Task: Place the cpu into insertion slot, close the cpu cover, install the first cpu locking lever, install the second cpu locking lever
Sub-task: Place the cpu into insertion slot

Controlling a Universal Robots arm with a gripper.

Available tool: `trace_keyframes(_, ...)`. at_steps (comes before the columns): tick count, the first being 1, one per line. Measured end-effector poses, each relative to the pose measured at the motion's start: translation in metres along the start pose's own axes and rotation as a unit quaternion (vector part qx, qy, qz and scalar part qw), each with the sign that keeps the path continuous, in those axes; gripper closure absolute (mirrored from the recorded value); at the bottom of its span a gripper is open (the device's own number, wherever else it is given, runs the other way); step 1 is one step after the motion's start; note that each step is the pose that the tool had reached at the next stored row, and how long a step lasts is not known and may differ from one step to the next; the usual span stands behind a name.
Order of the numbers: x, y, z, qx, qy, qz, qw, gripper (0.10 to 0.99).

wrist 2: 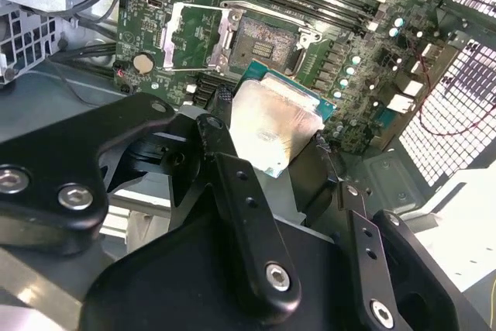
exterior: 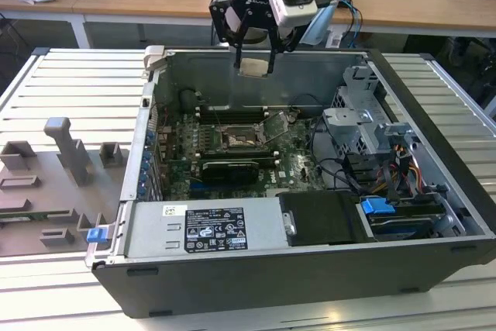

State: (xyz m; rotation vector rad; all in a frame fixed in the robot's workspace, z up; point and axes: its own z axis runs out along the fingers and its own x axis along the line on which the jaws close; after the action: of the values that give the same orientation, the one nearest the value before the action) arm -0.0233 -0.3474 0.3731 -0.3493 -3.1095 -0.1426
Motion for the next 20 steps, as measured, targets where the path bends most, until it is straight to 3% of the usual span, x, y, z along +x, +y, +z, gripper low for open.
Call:
trace_keyframes(12,0.0,0.0,0.0005,-0.0006,-0.0027,0.03,0.9996,0.549)
trace_keyframes(20,0.0,-0.0001,0.0011,-0.0014,-0.0066,0.073,0.9973,0.549)
